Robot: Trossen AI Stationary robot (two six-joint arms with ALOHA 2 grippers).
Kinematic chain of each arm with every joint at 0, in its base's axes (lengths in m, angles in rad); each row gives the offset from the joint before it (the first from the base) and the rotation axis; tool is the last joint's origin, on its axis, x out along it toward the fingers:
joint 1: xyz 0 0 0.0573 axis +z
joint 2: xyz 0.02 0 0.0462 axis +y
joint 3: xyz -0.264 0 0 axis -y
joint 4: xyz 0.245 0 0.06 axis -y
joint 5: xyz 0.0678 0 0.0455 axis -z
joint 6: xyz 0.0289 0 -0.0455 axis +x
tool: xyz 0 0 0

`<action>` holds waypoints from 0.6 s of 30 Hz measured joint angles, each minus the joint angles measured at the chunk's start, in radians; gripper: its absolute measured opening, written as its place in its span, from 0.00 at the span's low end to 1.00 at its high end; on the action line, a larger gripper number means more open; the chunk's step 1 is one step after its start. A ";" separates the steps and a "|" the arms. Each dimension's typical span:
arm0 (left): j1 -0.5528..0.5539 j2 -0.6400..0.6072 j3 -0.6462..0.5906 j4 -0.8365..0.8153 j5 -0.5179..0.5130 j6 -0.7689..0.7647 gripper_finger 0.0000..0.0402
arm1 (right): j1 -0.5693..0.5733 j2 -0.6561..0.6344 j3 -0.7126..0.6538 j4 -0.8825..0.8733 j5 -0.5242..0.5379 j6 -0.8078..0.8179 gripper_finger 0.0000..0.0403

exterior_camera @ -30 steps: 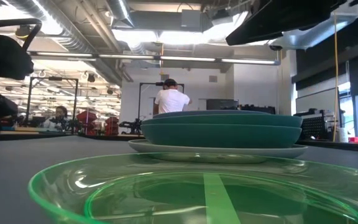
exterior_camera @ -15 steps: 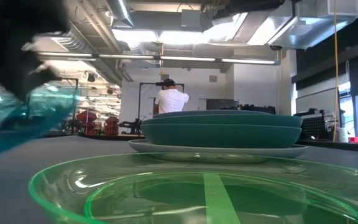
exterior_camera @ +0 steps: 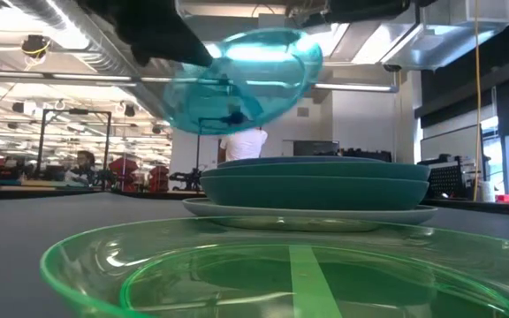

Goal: Stack plastic plates
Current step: Stack the left blue plate on the orange plate

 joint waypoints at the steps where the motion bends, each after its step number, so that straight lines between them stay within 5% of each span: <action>1: 0.020 0.000 0.000 0.007 0.000 0.004 0.02 | 0.000 0.000 0.000 -0.013 0.000 0.004 0.46; 18: 0.283 0.004 -0.128 0.293 0.055 -0.007 0.02 | 0.000 0.000 0.000 -0.083 0.000 0.053 0.46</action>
